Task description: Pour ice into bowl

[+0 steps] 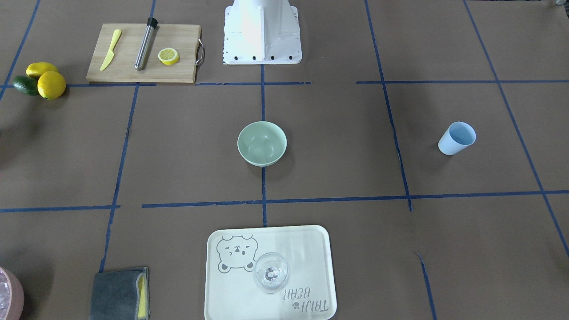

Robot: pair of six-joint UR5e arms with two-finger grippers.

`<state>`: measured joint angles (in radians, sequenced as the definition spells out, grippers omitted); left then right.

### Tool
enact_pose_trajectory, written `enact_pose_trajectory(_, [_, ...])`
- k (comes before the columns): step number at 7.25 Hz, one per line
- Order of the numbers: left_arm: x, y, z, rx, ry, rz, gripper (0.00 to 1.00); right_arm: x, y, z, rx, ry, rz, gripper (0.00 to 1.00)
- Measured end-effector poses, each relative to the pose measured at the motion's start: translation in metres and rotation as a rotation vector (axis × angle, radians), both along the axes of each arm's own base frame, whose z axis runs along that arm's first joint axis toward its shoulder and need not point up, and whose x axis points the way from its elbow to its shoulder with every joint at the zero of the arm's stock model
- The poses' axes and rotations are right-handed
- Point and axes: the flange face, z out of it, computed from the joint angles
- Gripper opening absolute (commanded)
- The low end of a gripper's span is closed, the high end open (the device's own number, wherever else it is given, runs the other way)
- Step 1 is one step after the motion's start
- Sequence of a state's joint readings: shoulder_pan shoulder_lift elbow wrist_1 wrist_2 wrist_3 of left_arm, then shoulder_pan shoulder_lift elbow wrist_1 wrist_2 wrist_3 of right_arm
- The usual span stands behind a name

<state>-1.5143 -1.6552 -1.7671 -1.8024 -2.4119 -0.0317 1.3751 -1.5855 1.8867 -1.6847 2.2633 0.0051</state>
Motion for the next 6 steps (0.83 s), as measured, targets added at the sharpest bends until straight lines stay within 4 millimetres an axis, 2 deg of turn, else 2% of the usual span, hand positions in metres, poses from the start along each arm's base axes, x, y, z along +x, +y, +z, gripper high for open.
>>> enact_pose_trajectory(2, [0.019, -0.009, -0.038, 0.184, 0.03, 0.01, 1.0, 0.0, 0.0, -0.002, 0.003, -0.004, 0.0, 1.0])
enact_pose_trajectory(4, [0.067, -0.005, -0.065, 0.156, 0.089, -0.053, 1.0, 0.0, 0.0, -0.002, 0.005, -0.005, 0.001, 1.0])
enact_pose_trajectory(5, [0.093, 0.004, -0.066, 0.162, 0.104, -0.112, 1.0, 0.0, 0.0, -0.002, 0.007, -0.005, 0.001, 1.0])
enact_pose_trajectory(6, [0.115, 0.019, -0.054, 0.168, 0.13, -0.175, 1.0, 0.0, 0.0, -0.002, 0.008, -0.005, 0.001, 1.0])
